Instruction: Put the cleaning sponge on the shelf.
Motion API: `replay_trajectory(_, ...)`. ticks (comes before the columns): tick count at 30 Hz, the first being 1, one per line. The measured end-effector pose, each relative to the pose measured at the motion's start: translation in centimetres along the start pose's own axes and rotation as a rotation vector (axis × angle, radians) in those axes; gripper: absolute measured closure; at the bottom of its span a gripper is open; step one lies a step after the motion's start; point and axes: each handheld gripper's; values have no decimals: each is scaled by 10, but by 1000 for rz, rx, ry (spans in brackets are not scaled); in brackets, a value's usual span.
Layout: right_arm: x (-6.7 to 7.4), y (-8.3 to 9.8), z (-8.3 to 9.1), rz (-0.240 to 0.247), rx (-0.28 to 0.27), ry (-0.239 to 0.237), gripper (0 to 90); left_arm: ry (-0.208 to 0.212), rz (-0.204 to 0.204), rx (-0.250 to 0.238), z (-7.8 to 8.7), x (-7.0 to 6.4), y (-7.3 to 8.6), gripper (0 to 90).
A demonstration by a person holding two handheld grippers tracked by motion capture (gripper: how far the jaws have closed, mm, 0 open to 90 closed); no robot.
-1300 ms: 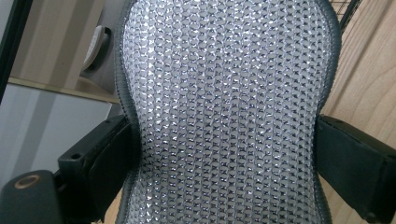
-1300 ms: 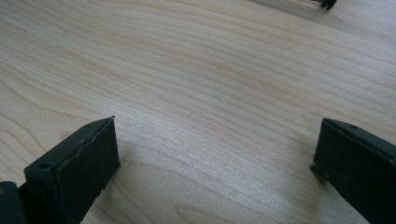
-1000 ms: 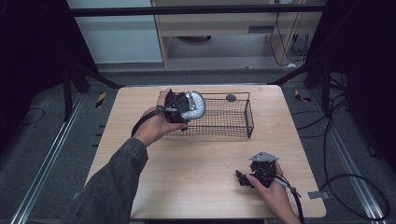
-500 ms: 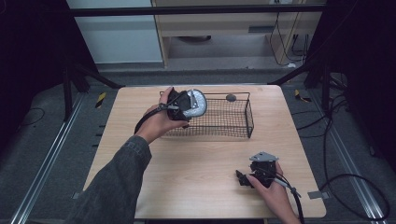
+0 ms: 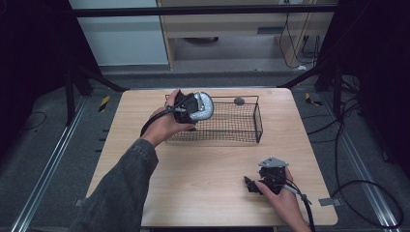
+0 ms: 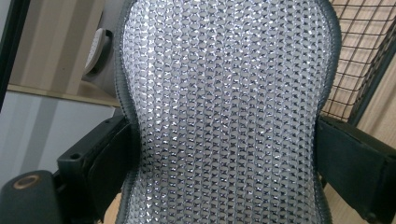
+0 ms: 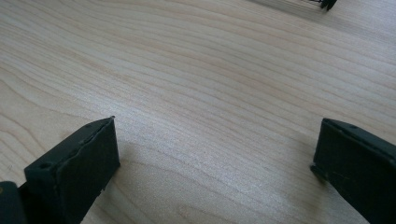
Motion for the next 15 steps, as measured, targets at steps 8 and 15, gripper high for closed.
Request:
replay_trajectory(8, 0, 0, 0, -1, -1, -2, 4, 2, 3, 4, -6, 2, 2, 73)
replay_trajectory(15, 0, 1, 0, 8, 1, 0, 4, 0, 1, 4, -9, 6, 4, 72)
Point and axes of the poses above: each handheld gripper's, and its own axes: z roughly backward along the jaws, y roughly out of its underside, x roughly to its left, and after that the axes turned 11 degrees about -y, right-handed
